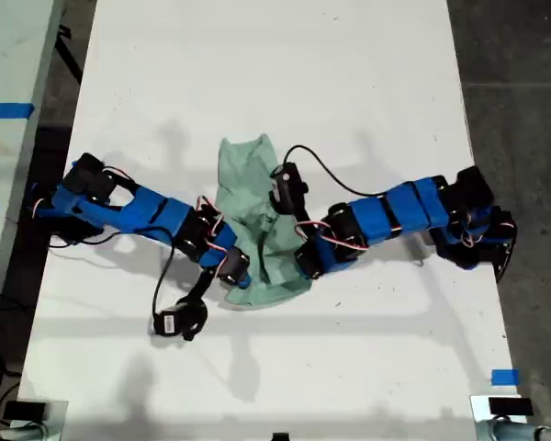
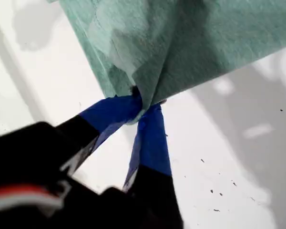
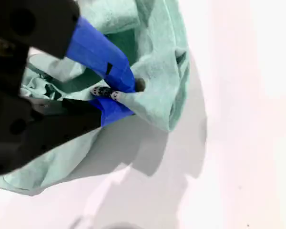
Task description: Fold tshirt
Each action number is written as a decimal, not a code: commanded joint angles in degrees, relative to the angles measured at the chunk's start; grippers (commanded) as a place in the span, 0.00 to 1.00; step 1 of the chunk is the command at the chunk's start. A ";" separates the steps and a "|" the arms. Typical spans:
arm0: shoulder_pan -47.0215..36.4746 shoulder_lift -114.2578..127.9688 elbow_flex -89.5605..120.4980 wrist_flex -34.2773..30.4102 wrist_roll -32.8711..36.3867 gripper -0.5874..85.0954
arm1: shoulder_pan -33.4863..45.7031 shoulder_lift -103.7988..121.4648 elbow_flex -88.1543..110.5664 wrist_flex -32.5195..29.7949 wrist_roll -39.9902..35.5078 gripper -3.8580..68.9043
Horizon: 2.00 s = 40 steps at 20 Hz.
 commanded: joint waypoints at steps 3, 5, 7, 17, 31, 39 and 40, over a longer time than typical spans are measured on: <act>-3.78 16.08 -0.88 5.89 -0.97 0.01 | 9.23 9.32 -1.41 -1.76 -7.29 0.04; -8.44 20.92 0.26 11.34 -0.70 0.01 | 14.94 10.90 -1.41 -2.37 -11.25 0.04; -13.71 25.93 2.46 14.68 0.88 0.01 | 20.30 11.95 -1.67 -3.78 -15.12 0.04; -30.85 30.59 12.74 12.57 8.88 0.09 | 33.93 9.23 -1.05 -13.80 -22.41 0.05; -59.59 77.17 63.54 1.58 20.83 0.33 | 59.24 28.56 20.13 1.23 -29.36 0.39; -29.71 127.97 111.18 -14.94 -1.58 0.01 | 41.92 60.64 64.78 -4.22 -14.24 0.24; -27.25 137.02 115.84 -12.83 -3.96 0.01 | 39.73 64.86 70.49 -5.98 -11.95 0.15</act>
